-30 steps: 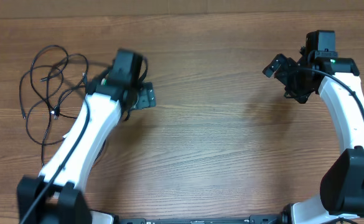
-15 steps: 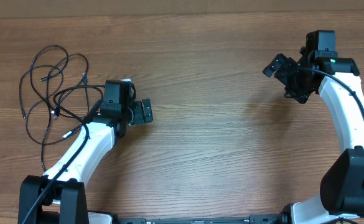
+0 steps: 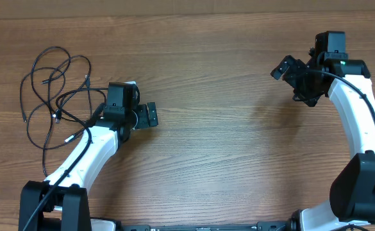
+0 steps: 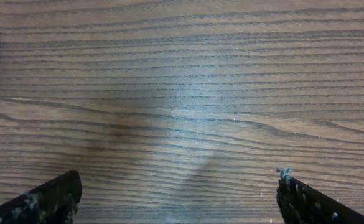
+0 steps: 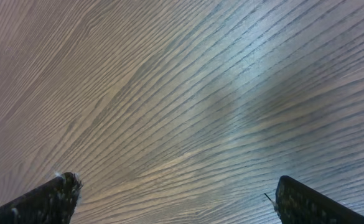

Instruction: Untangle cables

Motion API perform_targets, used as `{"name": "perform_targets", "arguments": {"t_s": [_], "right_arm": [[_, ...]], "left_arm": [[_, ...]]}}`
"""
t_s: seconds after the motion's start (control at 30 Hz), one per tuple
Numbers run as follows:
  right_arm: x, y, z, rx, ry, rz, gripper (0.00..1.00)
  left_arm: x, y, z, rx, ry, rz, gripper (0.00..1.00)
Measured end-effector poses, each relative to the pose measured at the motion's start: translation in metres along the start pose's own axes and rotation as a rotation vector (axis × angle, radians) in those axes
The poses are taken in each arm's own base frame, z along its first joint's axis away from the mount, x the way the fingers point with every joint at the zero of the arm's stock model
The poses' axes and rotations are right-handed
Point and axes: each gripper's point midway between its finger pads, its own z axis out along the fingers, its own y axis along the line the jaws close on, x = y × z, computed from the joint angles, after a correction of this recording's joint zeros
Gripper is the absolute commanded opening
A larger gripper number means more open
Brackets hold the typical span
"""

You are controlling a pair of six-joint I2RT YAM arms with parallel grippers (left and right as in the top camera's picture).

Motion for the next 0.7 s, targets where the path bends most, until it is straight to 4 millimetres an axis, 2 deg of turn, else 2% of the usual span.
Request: {"name": "perform_targets", "arguments": {"t_s": [0.47, 0.57, 0.7], "right_arm": [[0.0, 0.0, 0.0, 0.0, 0.0, 0.0, 1.0], [0.0, 0.0, 0.0, 0.0, 0.0, -0.001, 1.0], [0.0, 0.0, 0.0, 0.0, 0.0, -0.001, 1.0]], "left_arm": [[0.002, 0.0, -0.003, -0.002, 0.006, 0.0, 1.0], [-0.003, -0.001, -0.01, 0.004, -0.017, 0.0, 1.0], [-0.023, -0.004, -0.039, 0.014, -0.117, 0.026, 0.99]]}}
